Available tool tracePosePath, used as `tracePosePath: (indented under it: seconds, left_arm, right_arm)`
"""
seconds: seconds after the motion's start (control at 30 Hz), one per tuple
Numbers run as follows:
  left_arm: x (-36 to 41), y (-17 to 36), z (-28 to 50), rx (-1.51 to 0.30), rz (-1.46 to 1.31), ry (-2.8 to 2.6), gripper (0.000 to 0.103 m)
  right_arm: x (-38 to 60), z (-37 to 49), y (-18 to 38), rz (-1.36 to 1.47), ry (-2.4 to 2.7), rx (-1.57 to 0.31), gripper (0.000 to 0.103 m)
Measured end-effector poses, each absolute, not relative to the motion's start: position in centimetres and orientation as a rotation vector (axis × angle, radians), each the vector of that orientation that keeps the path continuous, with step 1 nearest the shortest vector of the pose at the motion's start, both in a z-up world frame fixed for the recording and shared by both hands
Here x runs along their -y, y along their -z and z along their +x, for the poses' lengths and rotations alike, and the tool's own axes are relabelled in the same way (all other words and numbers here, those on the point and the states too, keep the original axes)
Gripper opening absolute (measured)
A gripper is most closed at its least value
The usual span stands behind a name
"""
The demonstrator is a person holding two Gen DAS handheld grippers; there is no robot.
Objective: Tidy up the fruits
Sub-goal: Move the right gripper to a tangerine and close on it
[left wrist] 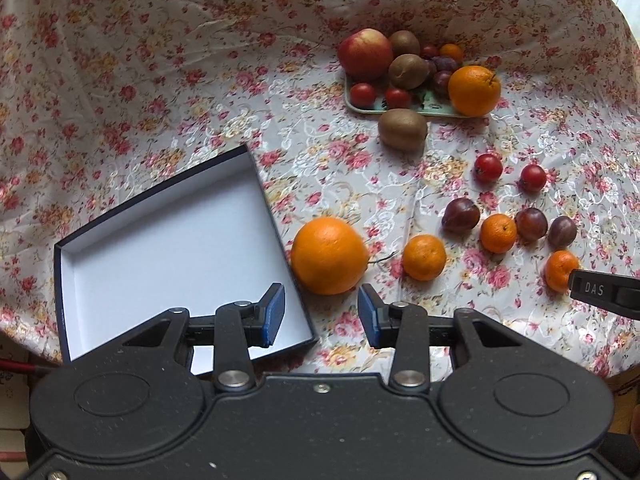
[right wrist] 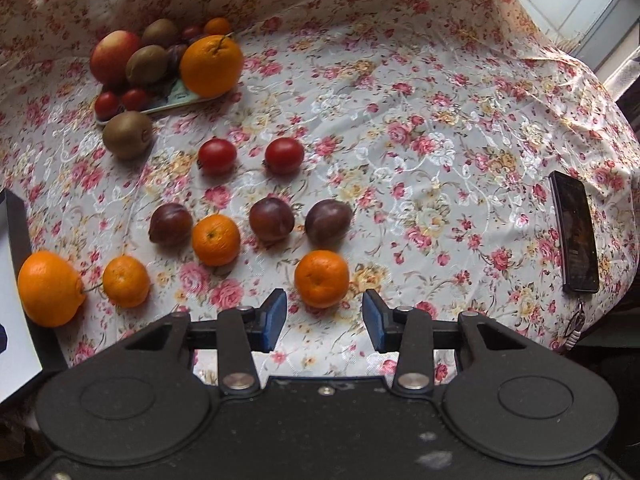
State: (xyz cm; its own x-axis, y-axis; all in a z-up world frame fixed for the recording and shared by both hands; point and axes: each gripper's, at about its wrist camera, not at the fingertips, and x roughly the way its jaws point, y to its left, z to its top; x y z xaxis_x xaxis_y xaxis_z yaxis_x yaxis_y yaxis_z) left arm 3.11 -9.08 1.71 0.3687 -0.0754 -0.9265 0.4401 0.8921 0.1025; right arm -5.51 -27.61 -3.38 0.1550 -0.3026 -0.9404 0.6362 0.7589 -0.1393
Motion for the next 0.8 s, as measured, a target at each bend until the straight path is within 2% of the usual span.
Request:
tracePosePath:
  seconds: [0.43,0.53,0.8]
  left_arm:
    - [16.4,2.6,5.3,-1.272,0.426,0.418,0.049]
    - [16.7,3.6,5.8,-1.297,0.416,0.415,0.049]
    - [16.2,5.7,7.0,-1.398,0.364,0.401,0.049]
  right_arm:
    - [31.8,-4.6,4.7,0.364,0.649,-1.232,0.041]
    - [31.9,-4.8,5.7,0.342,0.629,-1.236,0.034]
    - [32.7,-5.1,7.4,0.473,0.602,-1.27,0.033]
